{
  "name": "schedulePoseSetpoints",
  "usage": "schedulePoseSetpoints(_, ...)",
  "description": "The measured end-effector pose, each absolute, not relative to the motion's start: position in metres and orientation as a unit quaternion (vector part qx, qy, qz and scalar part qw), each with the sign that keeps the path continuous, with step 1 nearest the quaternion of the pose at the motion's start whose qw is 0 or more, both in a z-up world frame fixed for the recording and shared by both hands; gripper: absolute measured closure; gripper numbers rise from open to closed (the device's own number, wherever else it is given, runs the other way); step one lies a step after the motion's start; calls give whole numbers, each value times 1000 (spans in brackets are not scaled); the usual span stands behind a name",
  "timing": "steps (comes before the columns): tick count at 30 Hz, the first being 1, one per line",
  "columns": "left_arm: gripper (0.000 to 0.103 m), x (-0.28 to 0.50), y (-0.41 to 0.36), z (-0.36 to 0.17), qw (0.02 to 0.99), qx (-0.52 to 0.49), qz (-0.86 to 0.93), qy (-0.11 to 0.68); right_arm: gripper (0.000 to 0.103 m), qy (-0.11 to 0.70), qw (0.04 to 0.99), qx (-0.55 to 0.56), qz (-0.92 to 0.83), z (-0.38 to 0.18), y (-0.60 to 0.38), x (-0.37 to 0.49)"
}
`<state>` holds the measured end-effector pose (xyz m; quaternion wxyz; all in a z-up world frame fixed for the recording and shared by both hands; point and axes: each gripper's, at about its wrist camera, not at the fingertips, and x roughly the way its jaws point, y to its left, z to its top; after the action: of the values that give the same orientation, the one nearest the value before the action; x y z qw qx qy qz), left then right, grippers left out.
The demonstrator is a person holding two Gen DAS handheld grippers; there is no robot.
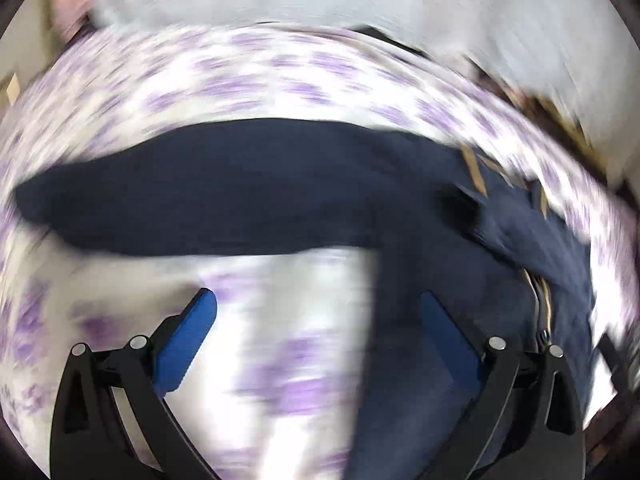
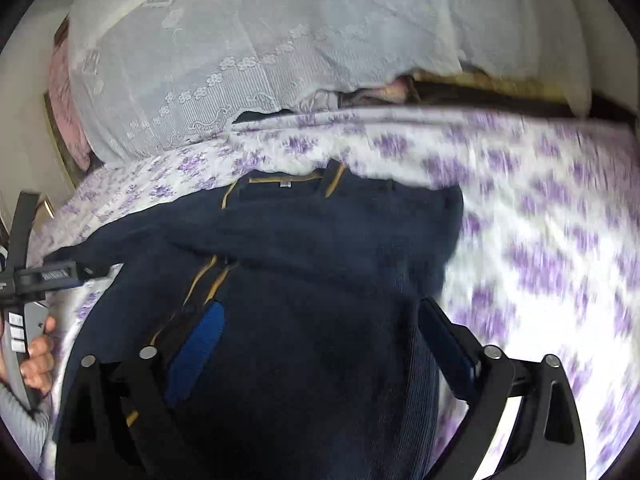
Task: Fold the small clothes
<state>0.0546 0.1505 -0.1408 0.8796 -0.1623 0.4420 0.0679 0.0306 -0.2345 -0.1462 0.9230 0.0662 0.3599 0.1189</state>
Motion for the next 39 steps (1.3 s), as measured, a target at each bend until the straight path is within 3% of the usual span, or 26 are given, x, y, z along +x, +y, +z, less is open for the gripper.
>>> schedulePoseSetpoints(4, 5, 45, 223, -145, 853, -307, 40, 420, 4, 388, 904, 121, 136, -155, -249, 28)
schedulePoseSetpoints(8, 7, 50, 261, -150, 844, -381, 43, 376, 3, 389, 898, 141, 147, -161, -256, 29)
schedulePoseSetpoints(9, 12, 53, 266, -153, 841, -391, 48, 372, 3, 390, 898, 142, 148, -163, -257, 30)
schedulePoseSetpoints(11, 44, 56, 277, -157, 835, -406, 64, 366, 3, 391, 896, 146, 151, -164, -260, 29)
schedulePoseSetpoints(14, 73, 52, 296, -161, 825, -435, 71, 354, 3, 391, 894, 150, 156, -164, -261, 33)
schedulePoseSetpoints(16, 79, 47, 305, -165, 817, -457, 71, 345, 3, 391, 894, 153, 158, -164, -261, 33)
schedulePoseSetpoints(30, 82, 64, 226, -76, 904, -195, 130, 357, 3, 393, 892, 154, 160, -165, -262, 36)
schedulePoseSetpoints(35, 94, 74, 205, -64, 909, -161, 115, 366, 3, 393, 892, 154, 160, -165, -262, 36)
schedulePoseSetpoints(39, 94, 70, 204, -71, 898, -186, 87, 390, 3, 393, 892, 155, 161, -166, -262, 36)
